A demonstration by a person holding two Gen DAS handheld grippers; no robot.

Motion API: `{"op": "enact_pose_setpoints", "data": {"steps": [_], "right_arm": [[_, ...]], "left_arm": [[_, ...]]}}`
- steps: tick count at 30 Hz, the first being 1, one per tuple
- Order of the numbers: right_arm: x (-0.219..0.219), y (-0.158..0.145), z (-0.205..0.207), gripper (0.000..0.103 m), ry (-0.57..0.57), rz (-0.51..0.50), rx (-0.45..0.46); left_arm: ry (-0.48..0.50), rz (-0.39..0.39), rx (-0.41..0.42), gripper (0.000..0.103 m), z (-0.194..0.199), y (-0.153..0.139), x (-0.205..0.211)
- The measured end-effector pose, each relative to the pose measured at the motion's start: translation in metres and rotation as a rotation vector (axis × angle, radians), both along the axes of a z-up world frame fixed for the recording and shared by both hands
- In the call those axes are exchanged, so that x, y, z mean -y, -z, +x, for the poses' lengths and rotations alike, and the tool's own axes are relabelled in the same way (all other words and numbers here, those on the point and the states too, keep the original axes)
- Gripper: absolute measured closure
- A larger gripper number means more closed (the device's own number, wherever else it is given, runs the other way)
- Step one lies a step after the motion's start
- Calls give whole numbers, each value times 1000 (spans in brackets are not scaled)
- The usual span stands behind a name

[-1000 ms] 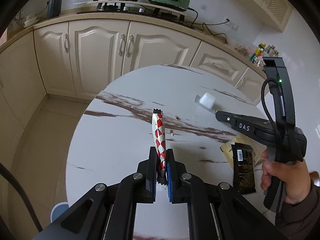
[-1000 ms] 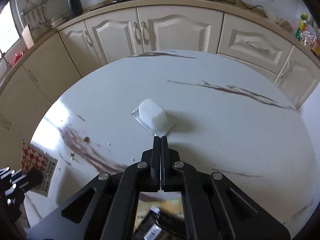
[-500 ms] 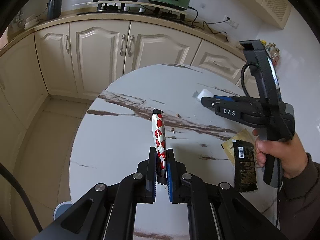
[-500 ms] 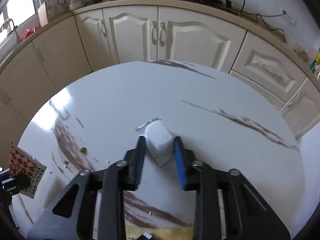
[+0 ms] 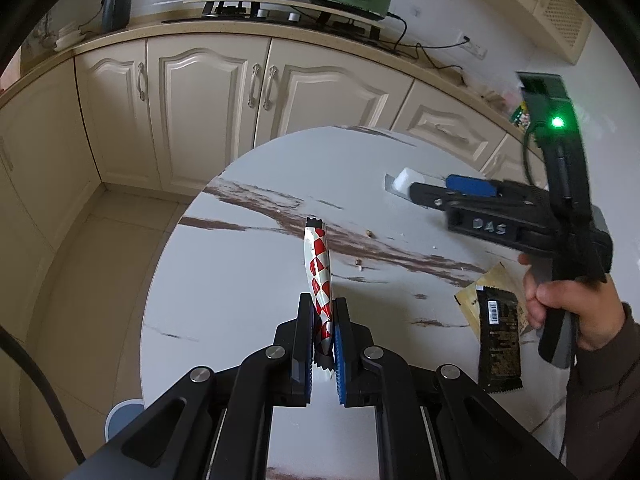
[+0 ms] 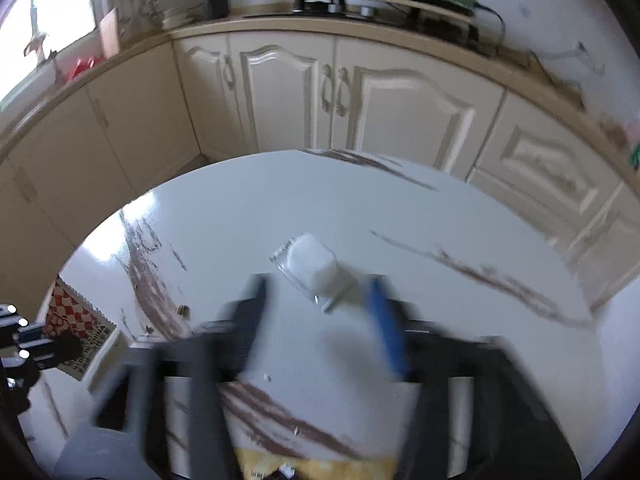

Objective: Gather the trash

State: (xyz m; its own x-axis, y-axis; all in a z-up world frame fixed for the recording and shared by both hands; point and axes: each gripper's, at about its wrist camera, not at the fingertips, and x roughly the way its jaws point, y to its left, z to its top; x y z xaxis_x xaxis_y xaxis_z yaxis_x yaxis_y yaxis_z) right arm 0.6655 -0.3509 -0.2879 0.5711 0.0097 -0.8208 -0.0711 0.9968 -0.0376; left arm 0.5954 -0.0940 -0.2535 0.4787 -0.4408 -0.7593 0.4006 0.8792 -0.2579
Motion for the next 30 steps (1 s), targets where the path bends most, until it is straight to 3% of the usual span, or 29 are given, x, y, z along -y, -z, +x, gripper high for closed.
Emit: {"op": "enact_pose_setpoints", "data": {"steps": [1, 5, 7, 11, 21, 30], "right_arm": [[-4, 2, 4, 52, -15, -16, -14], [-5, 8, 20, 55, -26, -5, -31], [-5, 11, 27, 73, -45, 19, -45], [-3, 17, 31, 81, -65, 30, -57], [4, 15, 22, 84, -64, 79, -32], [3, 7, 0, 85, -34, 71, -72]], "left_arm": [[0, 2, -1, 98, 1, 0, 0], [-3, 17, 7, 98, 6, -3, 3], [-14, 21, 9, 98, 12, -3, 3], [-20, 13, 2, 98, 24, -1, 5], [-18, 9, 0, 97, 31, 2, 7], [-3, 15, 0, 97, 20, -1, 0]]}}
